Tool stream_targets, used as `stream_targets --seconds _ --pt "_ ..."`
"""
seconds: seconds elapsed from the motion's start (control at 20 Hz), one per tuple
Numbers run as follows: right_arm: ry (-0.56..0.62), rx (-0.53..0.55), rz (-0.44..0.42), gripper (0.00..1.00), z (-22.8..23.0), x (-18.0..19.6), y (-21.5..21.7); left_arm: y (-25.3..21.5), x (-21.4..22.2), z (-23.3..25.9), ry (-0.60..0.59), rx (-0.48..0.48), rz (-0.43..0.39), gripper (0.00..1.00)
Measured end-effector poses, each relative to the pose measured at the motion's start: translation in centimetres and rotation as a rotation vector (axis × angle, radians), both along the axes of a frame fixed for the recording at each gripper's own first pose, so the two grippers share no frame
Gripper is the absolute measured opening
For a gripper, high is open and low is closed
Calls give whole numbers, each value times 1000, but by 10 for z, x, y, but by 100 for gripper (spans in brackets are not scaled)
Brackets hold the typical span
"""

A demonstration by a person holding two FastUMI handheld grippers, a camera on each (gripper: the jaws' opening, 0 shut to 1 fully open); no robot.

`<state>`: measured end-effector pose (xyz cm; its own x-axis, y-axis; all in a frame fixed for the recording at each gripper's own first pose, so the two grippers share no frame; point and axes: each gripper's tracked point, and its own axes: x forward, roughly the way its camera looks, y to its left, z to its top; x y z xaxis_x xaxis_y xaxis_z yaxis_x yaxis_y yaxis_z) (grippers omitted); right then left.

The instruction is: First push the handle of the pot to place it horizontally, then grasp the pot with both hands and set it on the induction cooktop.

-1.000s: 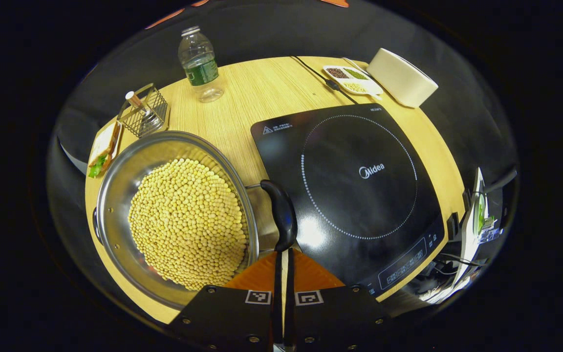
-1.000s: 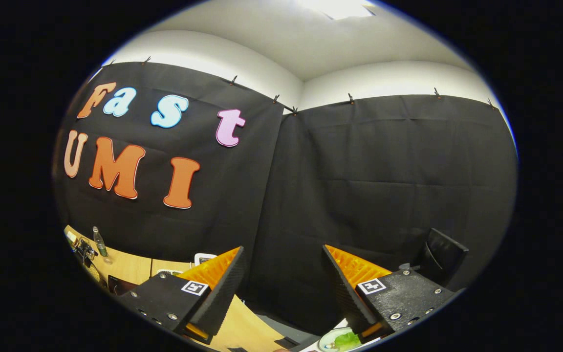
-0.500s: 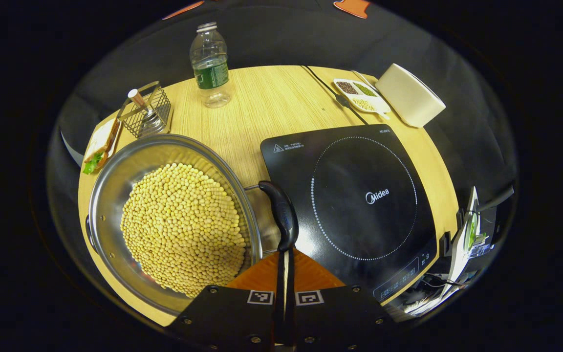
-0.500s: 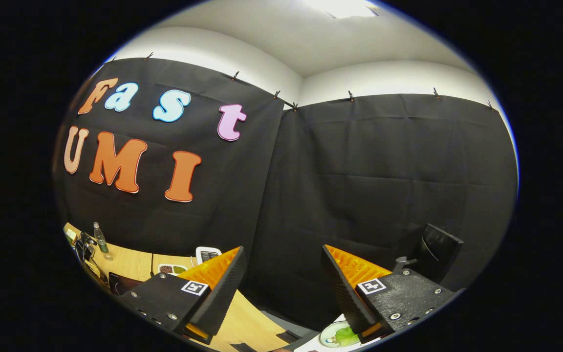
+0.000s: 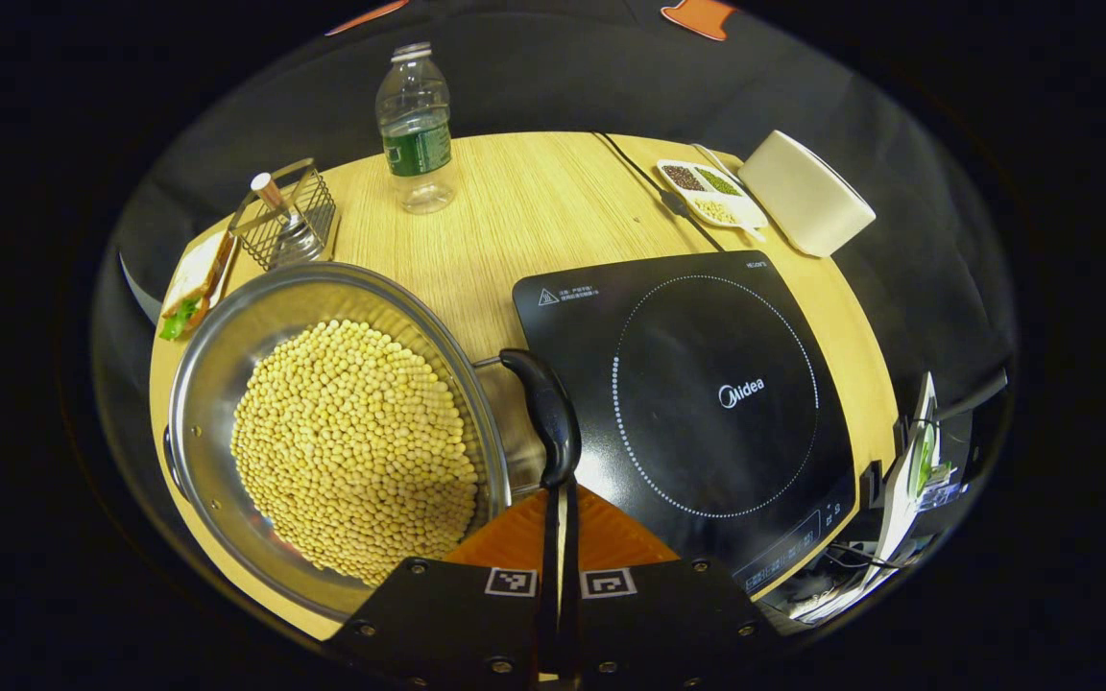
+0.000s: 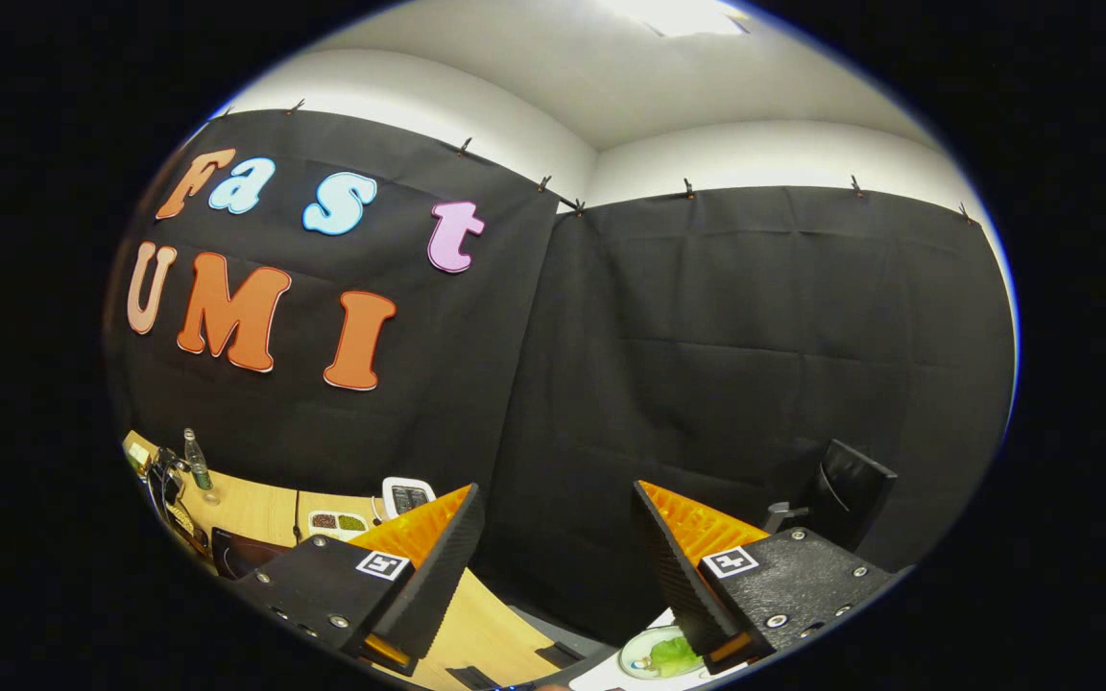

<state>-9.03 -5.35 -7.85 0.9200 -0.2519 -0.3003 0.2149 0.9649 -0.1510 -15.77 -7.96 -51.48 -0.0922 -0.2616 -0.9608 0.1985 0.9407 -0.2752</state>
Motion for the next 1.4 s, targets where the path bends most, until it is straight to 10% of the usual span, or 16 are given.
stream_targets --seconds 0.85,1.2,1.4 --pt "143 129 330 95 -96 75 66 95 23 100 -292 251 147 1" --pt "224 153 432 96 -137 95 82 118 13 125 -342 305 250 83" --pt "263 164 424 96 -141 85 113 143 27 125 -359 267 230 88"
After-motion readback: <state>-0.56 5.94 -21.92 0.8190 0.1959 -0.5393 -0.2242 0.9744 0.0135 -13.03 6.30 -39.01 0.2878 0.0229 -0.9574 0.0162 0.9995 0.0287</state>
